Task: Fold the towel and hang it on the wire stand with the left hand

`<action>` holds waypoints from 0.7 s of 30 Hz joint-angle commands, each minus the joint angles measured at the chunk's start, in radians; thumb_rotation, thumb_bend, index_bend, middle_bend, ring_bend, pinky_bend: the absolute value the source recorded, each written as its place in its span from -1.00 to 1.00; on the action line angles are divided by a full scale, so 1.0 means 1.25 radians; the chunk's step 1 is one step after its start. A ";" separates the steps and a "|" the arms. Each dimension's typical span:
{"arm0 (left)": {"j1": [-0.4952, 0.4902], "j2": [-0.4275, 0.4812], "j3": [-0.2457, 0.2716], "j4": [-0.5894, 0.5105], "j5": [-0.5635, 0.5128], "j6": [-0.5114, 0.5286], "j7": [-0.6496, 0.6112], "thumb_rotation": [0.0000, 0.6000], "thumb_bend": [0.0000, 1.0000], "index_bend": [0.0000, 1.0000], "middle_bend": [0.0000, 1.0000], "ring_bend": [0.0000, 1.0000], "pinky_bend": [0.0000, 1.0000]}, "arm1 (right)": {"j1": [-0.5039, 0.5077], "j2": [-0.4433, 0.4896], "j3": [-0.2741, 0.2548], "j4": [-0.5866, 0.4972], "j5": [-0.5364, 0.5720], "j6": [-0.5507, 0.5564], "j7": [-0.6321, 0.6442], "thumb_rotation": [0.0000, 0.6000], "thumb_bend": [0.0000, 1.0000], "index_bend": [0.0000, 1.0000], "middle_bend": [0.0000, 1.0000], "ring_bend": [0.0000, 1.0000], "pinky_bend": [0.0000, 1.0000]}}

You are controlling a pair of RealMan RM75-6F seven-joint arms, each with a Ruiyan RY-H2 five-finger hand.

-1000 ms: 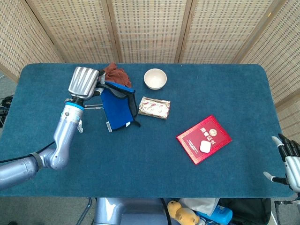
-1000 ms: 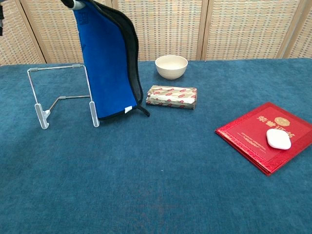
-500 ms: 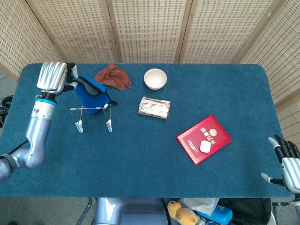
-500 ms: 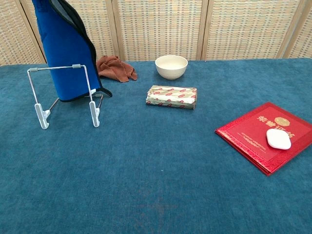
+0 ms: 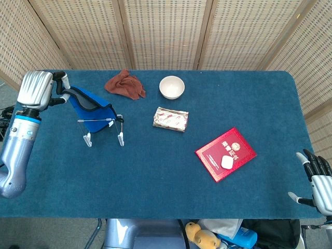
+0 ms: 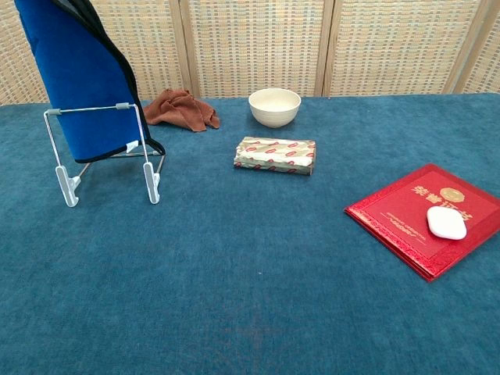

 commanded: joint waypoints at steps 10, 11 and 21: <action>0.048 0.046 0.037 -0.060 0.088 0.051 -0.034 1.00 0.35 0.42 0.55 0.62 0.65 | -0.005 0.003 -0.003 -0.003 -0.009 0.012 0.005 1.00 -1.00 -1.00 -1.00 -1.00 -1.00; 0.055 0.050 0.044 -0.068 0.098 0.058 -0.034 1.00 0.35 0.42 0.55 0.62 0.65 | -0.006 0.004 -0.003 -0.003 -0.011 0.014 0.008 1.00 -1.00 -1.00 -1.00 -1.00 -1.00; 0.099 0.065 0.094 -0.100 0.153 0.079 -0.052 1.00 0.35 0.42 0.55 0.62 0.65 | -0.011 0.010 -0.006 -0.003 -0.021 0.026 0.022 1.00 -1.00 -1.00 -1.00 -1.00 -1.00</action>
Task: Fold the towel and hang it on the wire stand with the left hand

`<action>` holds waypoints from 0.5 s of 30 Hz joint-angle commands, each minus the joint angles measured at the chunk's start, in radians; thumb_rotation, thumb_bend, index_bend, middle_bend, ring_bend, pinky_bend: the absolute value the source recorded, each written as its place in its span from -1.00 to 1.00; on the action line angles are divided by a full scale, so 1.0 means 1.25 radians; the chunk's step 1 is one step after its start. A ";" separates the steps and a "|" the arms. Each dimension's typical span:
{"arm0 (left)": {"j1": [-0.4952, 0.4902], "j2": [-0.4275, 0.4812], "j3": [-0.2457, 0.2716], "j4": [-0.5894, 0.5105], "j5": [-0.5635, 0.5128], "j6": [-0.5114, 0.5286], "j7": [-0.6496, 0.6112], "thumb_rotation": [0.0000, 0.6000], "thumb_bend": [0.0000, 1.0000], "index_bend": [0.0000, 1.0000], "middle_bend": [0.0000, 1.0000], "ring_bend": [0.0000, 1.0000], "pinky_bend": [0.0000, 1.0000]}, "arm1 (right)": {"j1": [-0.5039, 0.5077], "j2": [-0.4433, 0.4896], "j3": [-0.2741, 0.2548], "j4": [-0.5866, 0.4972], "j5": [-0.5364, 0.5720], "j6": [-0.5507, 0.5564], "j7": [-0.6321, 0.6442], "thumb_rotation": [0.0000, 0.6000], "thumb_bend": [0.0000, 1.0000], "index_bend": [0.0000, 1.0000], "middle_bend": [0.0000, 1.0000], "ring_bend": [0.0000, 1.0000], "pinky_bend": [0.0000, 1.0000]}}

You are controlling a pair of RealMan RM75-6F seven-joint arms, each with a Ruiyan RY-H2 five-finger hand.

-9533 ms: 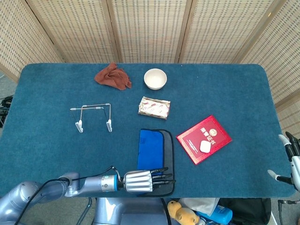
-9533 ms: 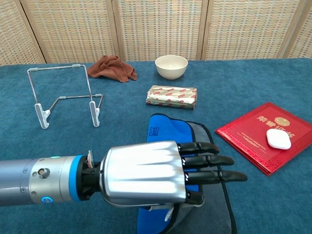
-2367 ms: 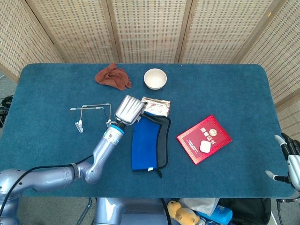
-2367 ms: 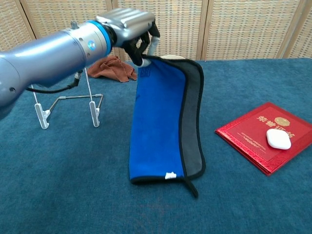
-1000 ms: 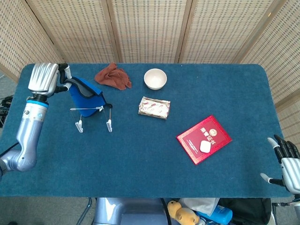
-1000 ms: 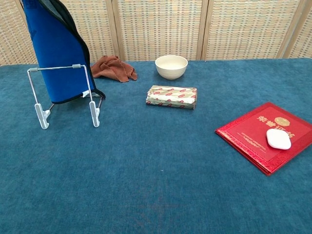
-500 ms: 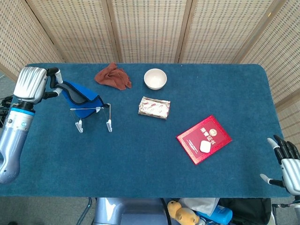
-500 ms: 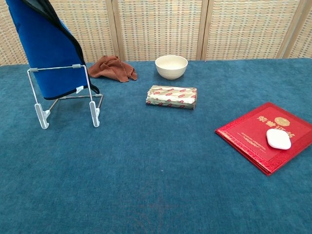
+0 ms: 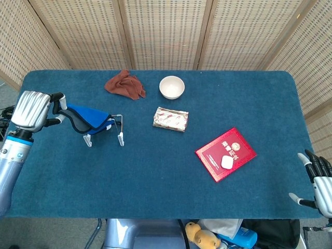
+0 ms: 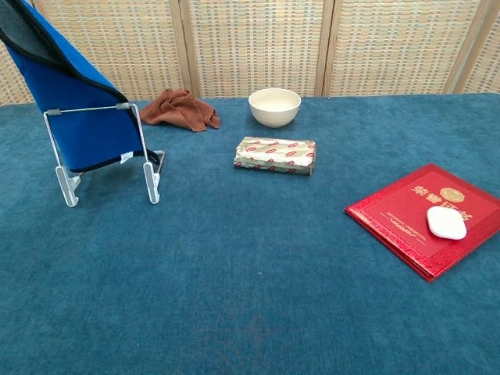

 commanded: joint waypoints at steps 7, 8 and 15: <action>0.023 -0.022 0.043 0.007 0.035 0.003 -0.005 1.00 0.35 0.42 0.55 0.62 0.65 | -0.004 0.004 -0.001 0.000 -0.005 0.010 0.009 1.00 -1.00 -1.00 -1.00 -1.00 -1.00; 0.025 -0.024 0.047 0.009 0.040 0.004 -0.003 1.00 0.35 0.42 0.55 0.62 0.65 | -0.005 0.004 -0.001 0.000 -0.005 0.011 0.010 1.00 -1.00 -1.00 -1.00 -1.00 -1.00; 0.035 -0.051 0.080 0.028 0.082 0.010 0.008 1.00 0.35 0.42 0.54 0.62 0.65 | -0.004 0.006 -0.001 0.000 -0.008 0.011 0.016 1.00 -1.00 -1.00 -1.00 -1.00 -1.00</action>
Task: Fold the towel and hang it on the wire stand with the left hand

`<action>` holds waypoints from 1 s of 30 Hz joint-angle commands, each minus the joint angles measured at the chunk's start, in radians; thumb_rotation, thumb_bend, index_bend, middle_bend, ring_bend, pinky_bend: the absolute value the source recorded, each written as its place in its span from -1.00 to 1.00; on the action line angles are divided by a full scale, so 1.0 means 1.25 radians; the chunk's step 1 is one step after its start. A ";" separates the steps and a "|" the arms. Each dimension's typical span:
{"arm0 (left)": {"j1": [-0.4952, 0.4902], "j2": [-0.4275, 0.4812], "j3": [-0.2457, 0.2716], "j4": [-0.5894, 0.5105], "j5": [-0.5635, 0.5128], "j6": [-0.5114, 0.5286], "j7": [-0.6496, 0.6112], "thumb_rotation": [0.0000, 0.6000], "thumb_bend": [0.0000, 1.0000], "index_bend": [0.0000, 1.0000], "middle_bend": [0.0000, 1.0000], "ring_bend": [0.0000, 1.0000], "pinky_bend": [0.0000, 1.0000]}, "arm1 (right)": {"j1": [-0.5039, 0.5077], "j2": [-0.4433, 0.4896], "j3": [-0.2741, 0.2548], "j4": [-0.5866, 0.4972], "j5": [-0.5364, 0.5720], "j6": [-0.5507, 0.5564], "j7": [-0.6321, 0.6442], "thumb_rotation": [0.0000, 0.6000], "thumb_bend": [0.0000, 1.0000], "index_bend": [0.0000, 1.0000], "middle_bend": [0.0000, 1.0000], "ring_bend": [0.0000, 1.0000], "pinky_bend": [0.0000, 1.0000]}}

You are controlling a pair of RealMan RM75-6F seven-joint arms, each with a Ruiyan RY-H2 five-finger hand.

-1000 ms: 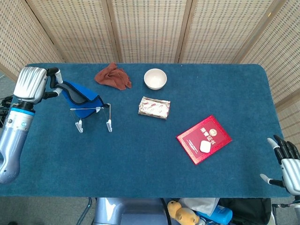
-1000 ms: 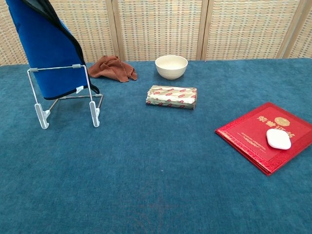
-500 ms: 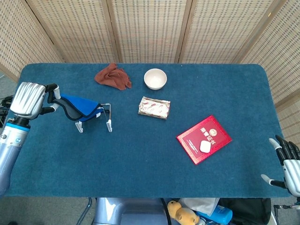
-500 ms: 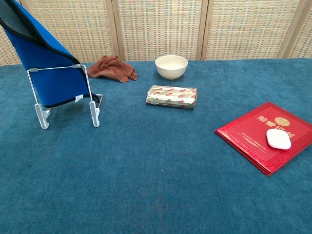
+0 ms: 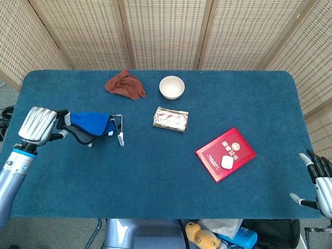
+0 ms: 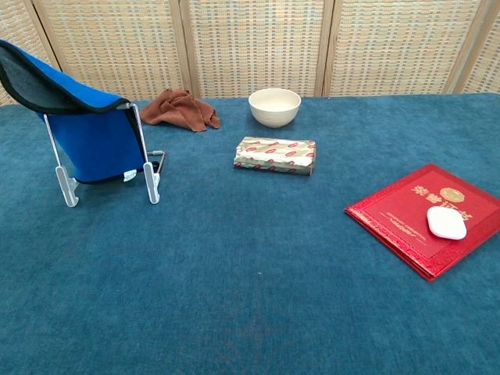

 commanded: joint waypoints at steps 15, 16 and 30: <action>0.038 -0.065 0.101 0.024 0.075 0.003 0.214 1.00 0.34 0.40 0.51 0.59 0.62 | -0.001 0.004 -0.001 0.000 -0.003 0.002 0.011 1.00 -1.00 -1.00 -1.00 -1.00 -1.00; 0.037 -0.068 0.107 0.030 0.070 -0.009 0.232 1.00 0.32 0.36 0.47 0.56 0.61 | -0.002 0.005 -0.001 0.000 -0.004 0.003 0.011 1.00 -1.00 -1.00 -1.00 -1.00 -1.00; 0.050 -0.077 0.160 0.131 0.205 0.018 0.000 0.36 -1.00 -1.00 -1.00 -1.00 -0.72 | -0.003 0.004 -0.005 -0.005 -0.012 0.007 0.001 1.00 -1.00 -1.00 -1.00 -1.00 -1.00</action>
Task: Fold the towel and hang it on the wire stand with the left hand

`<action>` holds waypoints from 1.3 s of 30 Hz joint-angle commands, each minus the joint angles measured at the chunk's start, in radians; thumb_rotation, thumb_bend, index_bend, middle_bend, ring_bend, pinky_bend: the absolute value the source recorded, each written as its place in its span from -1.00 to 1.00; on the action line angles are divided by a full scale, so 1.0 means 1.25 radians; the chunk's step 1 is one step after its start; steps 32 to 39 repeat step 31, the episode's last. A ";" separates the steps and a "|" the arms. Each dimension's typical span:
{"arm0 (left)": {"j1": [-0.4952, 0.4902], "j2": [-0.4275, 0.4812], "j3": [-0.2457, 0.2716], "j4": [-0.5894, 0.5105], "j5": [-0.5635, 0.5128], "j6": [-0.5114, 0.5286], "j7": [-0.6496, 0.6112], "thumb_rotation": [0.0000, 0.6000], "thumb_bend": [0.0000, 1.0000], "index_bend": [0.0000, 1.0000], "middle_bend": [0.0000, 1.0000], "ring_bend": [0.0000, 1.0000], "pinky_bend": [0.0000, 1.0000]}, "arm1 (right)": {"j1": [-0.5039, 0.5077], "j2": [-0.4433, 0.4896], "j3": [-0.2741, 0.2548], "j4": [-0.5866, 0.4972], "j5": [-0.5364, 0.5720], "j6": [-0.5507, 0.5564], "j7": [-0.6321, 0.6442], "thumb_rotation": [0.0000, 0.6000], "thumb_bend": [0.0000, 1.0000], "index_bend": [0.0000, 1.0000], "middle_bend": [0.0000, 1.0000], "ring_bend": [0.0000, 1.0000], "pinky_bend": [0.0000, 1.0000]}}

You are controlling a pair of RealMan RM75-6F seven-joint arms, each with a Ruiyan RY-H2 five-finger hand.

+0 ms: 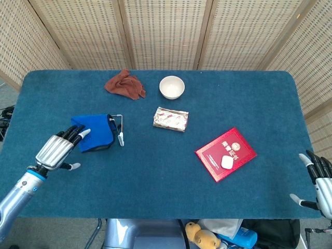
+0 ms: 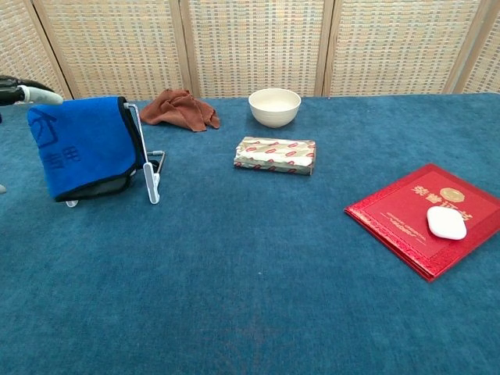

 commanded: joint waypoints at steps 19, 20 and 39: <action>0.185 0.078 -0.036 -0.035 -0.091 0.276 -0.124 1.00 -0.97 -1.00 -1.00 -1.00 -0.93 | -0.008 0.003 -0.002 -0.004 -0.010 0.019 0.002 1.00 -1.00 -1.00 -1.00 -1.00 -1.00; 0.202 0.076 -0.035 -0.045 -0.105 0.293 -0.100 1.00 -0.97 -1.00 -1.00 -1.00 -0.94 | -0.008 0.002 -0.002 -0.004 -0.012 0.020 0.001 1.00 -1.00 -1.00 -1.00 -1.00 -1.00; 0.321 0.048 0.010 -0.125 -0.133 0.375 -0.004 1.00 -0.95 -1.00 -1.00 -1.00 -0.95 | -0.016 0.001 -0.009 -0.007 -0.036 0.041 -0.007 1.00 -1.00 -1.00 -1.00 -1.00 -1.00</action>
